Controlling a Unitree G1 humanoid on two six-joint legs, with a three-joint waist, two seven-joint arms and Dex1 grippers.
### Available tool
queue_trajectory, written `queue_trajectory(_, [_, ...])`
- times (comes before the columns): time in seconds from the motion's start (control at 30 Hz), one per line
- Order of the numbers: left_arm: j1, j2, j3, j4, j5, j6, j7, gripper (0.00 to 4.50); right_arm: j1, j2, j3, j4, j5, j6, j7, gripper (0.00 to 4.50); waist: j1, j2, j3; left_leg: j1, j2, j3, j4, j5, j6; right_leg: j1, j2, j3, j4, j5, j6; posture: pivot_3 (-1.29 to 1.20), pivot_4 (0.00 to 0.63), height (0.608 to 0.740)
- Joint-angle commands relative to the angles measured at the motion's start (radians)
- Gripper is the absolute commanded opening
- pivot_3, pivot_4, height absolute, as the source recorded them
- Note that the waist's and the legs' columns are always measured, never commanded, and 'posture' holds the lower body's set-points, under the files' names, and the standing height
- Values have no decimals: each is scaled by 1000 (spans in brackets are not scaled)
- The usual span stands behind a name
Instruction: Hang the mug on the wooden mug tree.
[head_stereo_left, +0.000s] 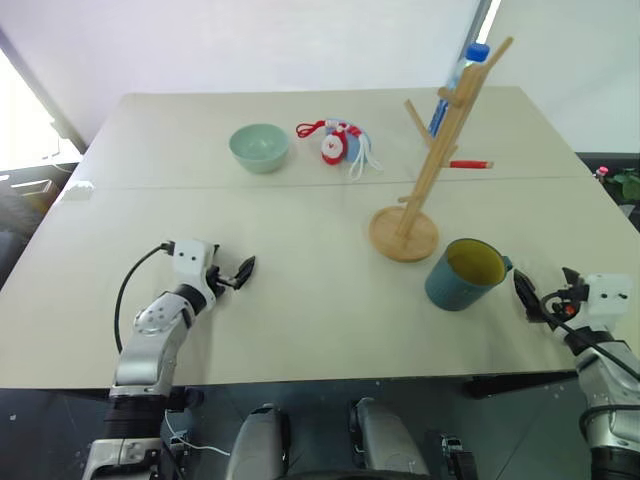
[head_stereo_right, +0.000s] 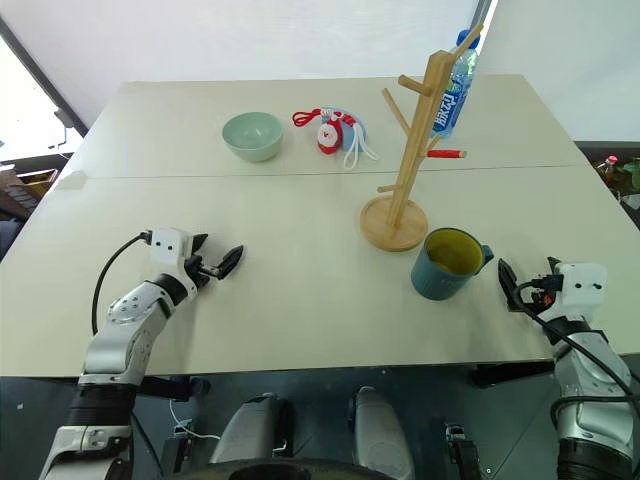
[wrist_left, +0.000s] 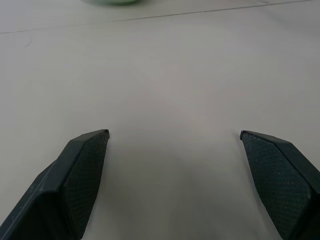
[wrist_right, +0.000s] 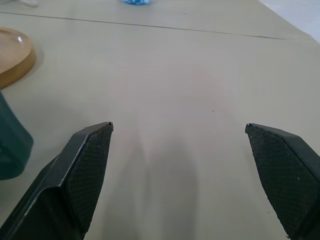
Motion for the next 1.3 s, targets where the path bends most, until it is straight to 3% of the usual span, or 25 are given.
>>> queue_trajectory(0.03, [4, 11, 3, -48, -9, 5, -13, 4500, 12, 3, -16, -68, 13, 7, -7, 4396, 0, 0, 0, 0, 0, 0, 0, 0, 0, 0, 0, 0, 0, 0, 0, 0, 150, 740])
queue_trajectory(0.53, [-60, -3, -128, -69, -46, -4, -218, 4500, 124, 6, -64, -192, 56, 10, 35, 4396, 1, 0, 0, 0, 0, 0, 0, 0, 0, 0, 0, 0, -1, 0, 0, 0, 150, 740])
queue_trajectory(0.73, [-52, -1, -213, -155, -128, -48, -422, 4500, 218, 3, -70, -275, 74, 0, 97, 4396, 1, 0, 0, -1, 0, 0, 0, 0, 0, 0, 0, 0, -1, 0, 0, 0, 150, 740])
queue_trajectory(0.87, [-63, 38, -248, -195, -169, 13, -505, 4500, 262, -6, -48, -314, 100, 27, 159, 4396, -1, 0, 0, 0, 0, 0, 0, 0, 0, 0, 0, 0, -1, 0, 0, 0, 150, 740])
queue_trajectory(1.3, [-37, 93, -279, -268, -200, 55, -555, 4500, 112, -19, -26, -192, 77, 7, 209, 4396, 1, 0, 0, -1, 0, 0, 0, 0, 0, -1, 1, 0, -2, 0, 0, 0, 150, 740])
